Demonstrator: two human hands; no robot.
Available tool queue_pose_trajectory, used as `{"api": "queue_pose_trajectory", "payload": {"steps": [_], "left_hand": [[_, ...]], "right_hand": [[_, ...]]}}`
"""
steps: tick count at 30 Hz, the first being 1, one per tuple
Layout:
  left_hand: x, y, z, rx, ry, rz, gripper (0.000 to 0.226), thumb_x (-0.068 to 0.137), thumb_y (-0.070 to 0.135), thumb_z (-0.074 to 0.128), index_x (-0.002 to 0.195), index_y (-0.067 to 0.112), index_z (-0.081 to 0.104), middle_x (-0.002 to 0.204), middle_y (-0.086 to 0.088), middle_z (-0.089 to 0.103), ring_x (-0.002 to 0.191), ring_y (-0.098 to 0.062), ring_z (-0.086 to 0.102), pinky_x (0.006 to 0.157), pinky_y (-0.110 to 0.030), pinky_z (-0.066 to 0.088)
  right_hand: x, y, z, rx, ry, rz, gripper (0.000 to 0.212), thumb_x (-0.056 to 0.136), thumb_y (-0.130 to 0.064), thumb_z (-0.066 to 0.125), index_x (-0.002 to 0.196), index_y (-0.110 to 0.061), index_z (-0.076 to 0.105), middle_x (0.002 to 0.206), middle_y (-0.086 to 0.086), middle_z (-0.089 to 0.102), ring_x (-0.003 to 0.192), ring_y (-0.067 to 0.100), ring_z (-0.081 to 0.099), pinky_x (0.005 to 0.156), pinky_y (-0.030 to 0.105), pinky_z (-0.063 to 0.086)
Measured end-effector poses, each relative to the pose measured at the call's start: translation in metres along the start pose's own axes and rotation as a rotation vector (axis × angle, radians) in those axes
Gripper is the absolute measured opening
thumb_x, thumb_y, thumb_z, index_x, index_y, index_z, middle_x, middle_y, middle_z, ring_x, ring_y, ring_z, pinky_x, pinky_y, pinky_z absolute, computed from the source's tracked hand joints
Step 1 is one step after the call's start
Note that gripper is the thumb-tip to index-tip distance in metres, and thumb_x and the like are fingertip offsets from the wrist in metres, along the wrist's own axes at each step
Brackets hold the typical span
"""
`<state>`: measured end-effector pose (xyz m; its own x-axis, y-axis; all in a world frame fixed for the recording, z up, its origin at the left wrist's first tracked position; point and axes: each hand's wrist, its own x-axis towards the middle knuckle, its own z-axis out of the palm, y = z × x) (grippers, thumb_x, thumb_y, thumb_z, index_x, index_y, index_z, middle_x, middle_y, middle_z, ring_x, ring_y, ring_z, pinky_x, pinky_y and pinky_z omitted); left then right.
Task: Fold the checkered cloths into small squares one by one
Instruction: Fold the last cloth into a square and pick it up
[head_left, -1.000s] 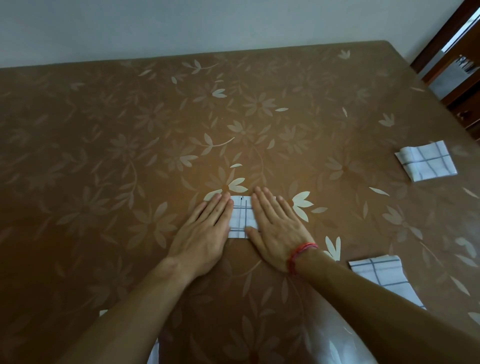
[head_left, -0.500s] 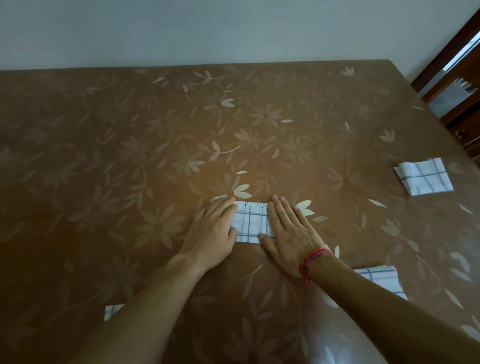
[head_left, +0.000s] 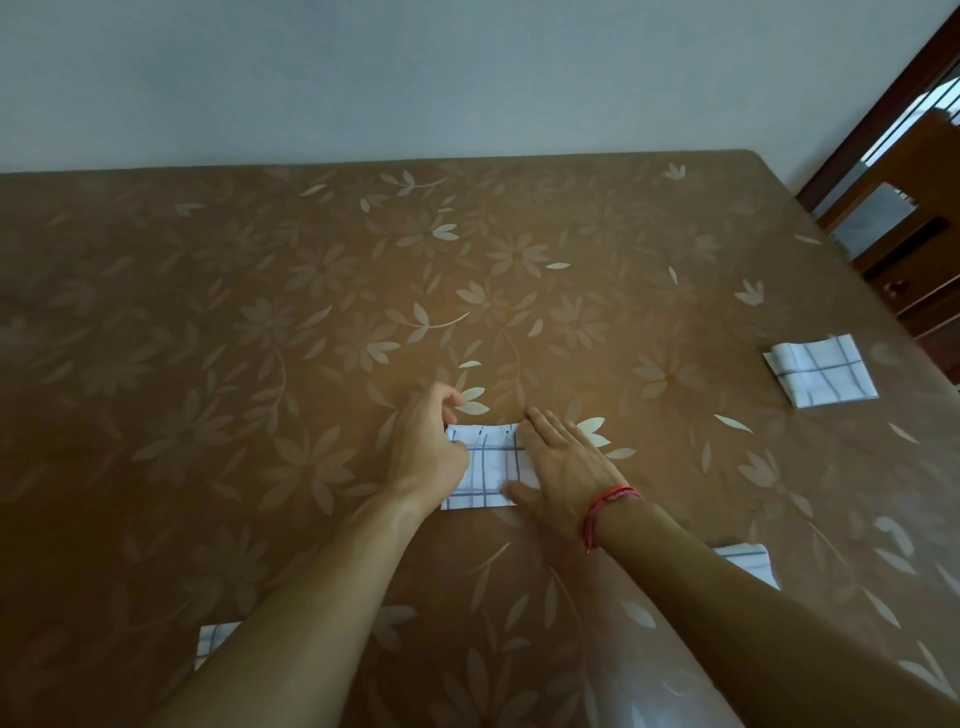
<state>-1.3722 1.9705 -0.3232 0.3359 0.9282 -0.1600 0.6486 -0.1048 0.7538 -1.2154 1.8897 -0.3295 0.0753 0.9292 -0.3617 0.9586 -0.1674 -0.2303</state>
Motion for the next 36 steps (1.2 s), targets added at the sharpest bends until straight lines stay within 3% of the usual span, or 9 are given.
{"api": "queue_pose_trajectory", "payload": {"steps": [3,6,11,14,19,22,26,30,36], "left_hand": [[-0.011,0.005,-0.01,-0.087,0.0,-0.011,0.048,0.072,-0.009,0.059,0.101,0.029,0.055,0.09,0.013,0.061,0.086,-0.013,0.061,0.072,-0.028,0.055],[-0.029,0.017,-0.026,-0.183,-0.012,0.011,0.048,0.076,-0.011,0.062,0.103,0.028,0.054,0.088,0.011,0.065,0.082,-0.008,0.063,0.065,-0.013,0.05],[-0.066,0.042,-0.056,-0.265,-0.013,0.07,0.046,0.076,-0.011,0.065,0.108,0.021,0.06,0.082,0.016,0.069,0.077,0.0,0.064,0.071,-0.015,0.051],[-0.09,0.061,-0.079,-0.311,0.004,0.114,0.043,0.076,-0.013,0.065,0.104,0.019,0.061,0.082,0.033,0.066,0.078,0.001,0.063,0.072,-0.012,0.05],[-0.124,0.09,-0.122,-0.43,0.068,0.126,0.035,0.075,-0.007,0.074,0.095,0.02,0.064,0.089,0.003,0.071,0.083,-0.01,0.067,0.074,-0.017,0.053],[-0.148,0.099,-0.147,-0.506,0.111,0.077,0.035,0.074,-0.001,0.079,0.098,0.019,0.065,0.095,0.001,0.071,0.087,-0.009,0.068,0.077,-0.021,0.055],[-0.189,0.104,-0.171,-0.623,0.118,-0.048,0.027,0.079,0.008,0.078,0.102,0.019,0.068,0.095,0.002,0.074,0.085,-0.005,0.07,0.071,-0.017,0.052],[-0.232,0.113,-0.184,-0.776,0.057,-0.044,0.016,0.088,0.004,0.069,0.102,0.01,0.072,0.097,-0.004,0.076,0.092,-0.02,0.073,0.081,-0.037,0.058],[-0.273,0.106,-0.193,-0.739,0.292,-0.029,0.013,0.085,0.002,0.071,0.094,0.012,0.074,0.085,-0.001,0.077,0.081,-0.018,0.074,0.065,-0.03,0.059]], "right_hand": [[-0.004,-0.006,-0.012,0.118,0.093,-0.003,0.072,0.091,-0.049,0.053,0.149,-0.022,0.02,0.15,0.002,0.038,0.137,0.023,0.036,0.114,0.036,0.029],[-0.015,-0.019,-0.027,0.053,0.272,-0.064,0.06,0.09,-0.04,0.058,0.144,-0.028,0.035,0.143,-0.003,0.046,0.13,0.024,0.043,0.105,0.037,0.035],[-0.042,-0.044,-0.066,0.16,0.303,-0.121,0.042,0.089,-0.029,0.058,0.131,-0.033,0.054,0.114,-0.006,0.067,0.099,0.021,0.063,0.084,0.034,0.049],[-0.07,-0.06,-0.093,0.228,0.274,-0.134,0.028,0.09,-0.025,0.061,0.117,-0.028,0.068,0.104,-0.007,0.072,0.094,0.016,0.066,0.08,0.029,0.051],[-0.119,-0.078,-0.129,0.369,0.392,-0.101,0.006,0.082,-0.025,0.073,0.085,-0.022,0.077,0.076,-0.006,0.072,0.073,0.009,0.065,0.065,0.021,0.047],[-0.144,-0.087,-0.148,0.533,0.442,-0.042,0.007,0.079,-0.023,0.077,0.072,-0.021,0.074,0.065,-0.008,0.069,0.064,0.006,0.063,0.057,0.018,0.046],[-0.175,-0.106,-0.168,0.812,0.453,-0.045,0.005,0.077,-0.017,0.079,0.073,-0.018,0.075,0.068,-0.004,0.072,0.066,0.009,0.068,0.063,0.024,0.054],[-0.206,-0.133,-0.179,1.064,0.399,-0.131,0.013,0.078,-0.005,0.077,0.074,-0.017,0.074,0.06,-0.005,0.071,0.055,0.002,0.063,0.054,0.019,0.051],[-0.223,-0.165,-0.174,1.121,0.331,-0.192,0.005,0.077,-0.004,0.077,0.079,-0.009,0.076,0.072,0.015,0.072,0.065,0.015,0.066,0.063,0.033,0.058]]}}
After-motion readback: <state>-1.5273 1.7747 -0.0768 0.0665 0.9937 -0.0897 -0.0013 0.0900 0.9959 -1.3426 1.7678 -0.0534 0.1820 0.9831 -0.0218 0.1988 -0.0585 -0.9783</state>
